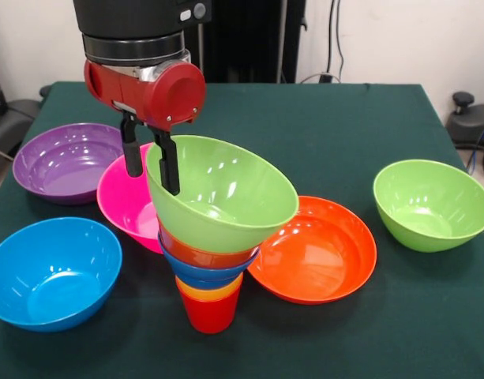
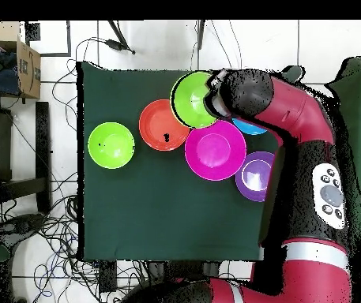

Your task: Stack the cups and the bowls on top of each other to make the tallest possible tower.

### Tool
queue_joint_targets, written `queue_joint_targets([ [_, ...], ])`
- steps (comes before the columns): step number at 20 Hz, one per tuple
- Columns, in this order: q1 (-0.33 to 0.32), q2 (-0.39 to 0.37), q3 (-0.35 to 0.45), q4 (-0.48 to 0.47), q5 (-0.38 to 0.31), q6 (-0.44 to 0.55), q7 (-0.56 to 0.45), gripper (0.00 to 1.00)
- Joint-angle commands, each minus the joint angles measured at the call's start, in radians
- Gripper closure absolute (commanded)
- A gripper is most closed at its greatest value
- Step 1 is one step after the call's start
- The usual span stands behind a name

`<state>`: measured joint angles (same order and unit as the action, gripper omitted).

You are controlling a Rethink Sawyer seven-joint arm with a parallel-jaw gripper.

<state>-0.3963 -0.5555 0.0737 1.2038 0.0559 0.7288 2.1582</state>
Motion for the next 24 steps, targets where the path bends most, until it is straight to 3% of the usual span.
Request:
queue_joint_targets([
  [1,0.019,-0.02,0.05,0.073,0.006,0.08,0.033,0.0],
  [24,0.01,-0.042,0.066,0.076,0.05,0.112,0.021,0.0],
])
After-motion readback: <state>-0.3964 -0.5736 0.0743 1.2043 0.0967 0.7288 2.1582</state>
